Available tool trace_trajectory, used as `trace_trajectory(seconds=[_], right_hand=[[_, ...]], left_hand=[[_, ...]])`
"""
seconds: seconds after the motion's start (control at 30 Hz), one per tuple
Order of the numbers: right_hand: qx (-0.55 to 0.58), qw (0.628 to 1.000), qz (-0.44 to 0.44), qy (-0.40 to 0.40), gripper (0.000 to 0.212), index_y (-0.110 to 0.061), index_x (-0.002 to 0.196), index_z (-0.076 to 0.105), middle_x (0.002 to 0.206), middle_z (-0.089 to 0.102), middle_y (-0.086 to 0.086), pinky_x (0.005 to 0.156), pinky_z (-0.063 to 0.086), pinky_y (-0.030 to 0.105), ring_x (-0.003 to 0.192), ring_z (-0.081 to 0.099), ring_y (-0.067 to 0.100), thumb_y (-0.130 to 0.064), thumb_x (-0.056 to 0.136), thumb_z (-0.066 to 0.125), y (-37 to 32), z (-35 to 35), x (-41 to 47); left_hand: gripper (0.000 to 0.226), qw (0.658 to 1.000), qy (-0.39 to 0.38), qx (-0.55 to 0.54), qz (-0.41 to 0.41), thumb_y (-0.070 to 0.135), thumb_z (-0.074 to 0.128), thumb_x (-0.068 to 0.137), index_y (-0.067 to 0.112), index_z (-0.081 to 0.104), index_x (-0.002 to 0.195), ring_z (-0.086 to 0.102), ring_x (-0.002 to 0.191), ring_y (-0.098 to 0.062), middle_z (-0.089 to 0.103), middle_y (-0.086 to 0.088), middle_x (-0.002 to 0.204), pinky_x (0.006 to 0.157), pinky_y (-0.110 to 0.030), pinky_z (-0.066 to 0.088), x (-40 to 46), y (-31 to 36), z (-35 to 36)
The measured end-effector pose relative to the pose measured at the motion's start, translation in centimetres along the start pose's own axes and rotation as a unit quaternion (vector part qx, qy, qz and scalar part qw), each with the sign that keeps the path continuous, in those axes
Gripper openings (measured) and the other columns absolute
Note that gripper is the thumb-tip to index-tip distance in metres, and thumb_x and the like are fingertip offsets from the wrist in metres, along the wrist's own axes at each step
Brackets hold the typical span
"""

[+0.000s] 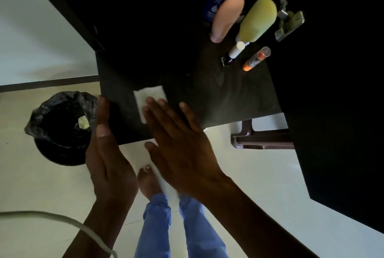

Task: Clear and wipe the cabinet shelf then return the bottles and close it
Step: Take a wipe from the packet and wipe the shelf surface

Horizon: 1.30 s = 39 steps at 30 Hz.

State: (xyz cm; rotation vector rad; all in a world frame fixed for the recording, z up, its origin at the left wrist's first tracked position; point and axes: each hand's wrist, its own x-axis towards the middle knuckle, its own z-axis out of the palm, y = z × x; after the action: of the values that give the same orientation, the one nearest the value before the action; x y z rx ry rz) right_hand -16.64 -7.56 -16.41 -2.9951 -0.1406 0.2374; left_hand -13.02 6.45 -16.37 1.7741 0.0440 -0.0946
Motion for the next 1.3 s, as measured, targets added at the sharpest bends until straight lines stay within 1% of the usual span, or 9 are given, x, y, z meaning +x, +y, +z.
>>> trace_trajectory(seconds=[0.1,0.23,0.33,0.43,0.6,0.73,0.93,1.1,1.3], right_hand=[[0.058,0.994,0.089,0.008,0.06,-0.017,0.164,0.02,0.173,0.014,0.002,0.131,0.008,0.046,0.161,0.007,0.017,-0.041,0.11,0.031,3.5,-0.8,-2.7],[0.053,0.972,0.229,0.019,0.06,-0.018,0.164,0.021,0.172,0.017,0.002,0.131,0.01,0.047,0.161,0.008,0.015,-0.042,0.109,0.021,7.6,-1.5,-5.2],[0.056,0.955,0.287,0.055,0.059,-0.014,0.163,0.026,0.171,0.023,0.004,0.131,0.013,0.047,0.16,0.012,0.015,-0.039,0.11,0.022,9.6,-0.9,-6.1],[0.099,0.935,0.324,0.102,0.059,-0.012,0.162,0.028,0.17,0.024,0.007,0.131,0.013,0.048,0.16,0.016,0.018,-0.037,0.109,0.027,9.2,-0.4,-5.5],[0.133,0.964,0.203,0.109,0.059,-0.009,0.16,0.033,0.169,0.028,0.008,0.131,0.012,0.046,0.159,0.019,0.022,-0.03,0.105,0.039,3.6,0.3,-3.9],[0.109,0.992,0.054,0.038,0.061,-0.011,0.162,0.026,0.171,0.019,0.007,0.129,0.017,0.048,0.161,0.011,0.023,-0.04,0.108,0.029,-2.4,0.6,-2.9],[0.096,0.995,-0.039,-0.009,0.069,-0.009,0.165,0.009,0.174,0.002,0.008,0.13,-0.001,0.045,0.161,-0.008,0.022,-0.04,0.108,0.035,-6.0,0.9,-1.0],[0.083,0.995,-0.054,-0.01,0.068,-0.011,0.164,0.017,0.173,0.012,0.007,0.13,0.005,0.046,0.161,0.003,0.021,-0.045,0.109,0.036,-4.4,0.7,-1.4],[0.107,0.988,0.08,0.075,0.061,-0.011,0.162,0.028,0.172,0.019,0.005,0.131,0.01,0.044,0.16,0.015,0.019,-0.036,0.107,0.036,3.8,0.8,-5.5]], left_hand=[[0.058,0.998,0.022,0.052,0.0,0.037,0.018,0.11,0.02,0.035,0.162,0.031,0.154,0.003,0.04,0.012,0.165,0.125,-0.018,0.025,-0.7,0.4,0.7],[0.055,0.998,0.039,0.04,-0.012,0.036,0.022,0.11,0.024,0.038,0.162,0.033,0.154,0.0,0.042,0.011,0.165,0.127,-0.023,0.027,-0.7,0.6,1.3],[0.057,0.997,0.049,0.067,-0.009,0.039,0.02,0.11,0.024,0.036,0.162,0.033,0.153,0.002,0.041,0.011,0.164,0.125,-0.02,0.028,-0.9,0.3,1.5],[0.056,0.996,0.063,0.057,-0.024,0.039,0.021,0.11,0.027,0.039,0.161,0.034,0.153,0.001,0.043,0.013,0.164,0.128,-0.028,0.028,-0.8,0.3,1.5],[0.052,0.985,0.115,-0.052,-0.118,0.047,0.026,0.106,0.042,0.053,0.151,0.043,0.145,0.006,0.056,0.026,0.15,0.127,-0.033,0.028,0.1,0.8,1.7],[0.064,0.983,0.11,-0.088,-0.118,0.045,0.014,0.106,0.024,0.051,0.155,0.048,0.141,0.006,0.058,0.016,0.152,0.117,-0.022,0.033,-0.1,1.2,1.2],[0.072,0.976,0.109,-0.123,-0.142,0.056,0.014,0.105,0.02,0.058,0.149,0.06,0.136,-0.009,0.067,0.004,0.144,0.12,-0.039,0.04,0.0,1.8,-0.1],[0.08,0.974,0.084,-0.133,-0.161,0.06,0.006,0.105,0.017,0.057,0.15,0.057,0.139,-0.007,0.065,0.004,0.147,0.12,-0.034,0.036,0.7,1.0,-1.4],[0.077,0.971,0.092,-0.134,-0.178,0.054,0.001,0.11,0.017,0.056,0.15,0.06,0.131,0.004,0.067,0.009,0.142,0.102,-0.016,0.042,0.8,1.2,-0.8]])
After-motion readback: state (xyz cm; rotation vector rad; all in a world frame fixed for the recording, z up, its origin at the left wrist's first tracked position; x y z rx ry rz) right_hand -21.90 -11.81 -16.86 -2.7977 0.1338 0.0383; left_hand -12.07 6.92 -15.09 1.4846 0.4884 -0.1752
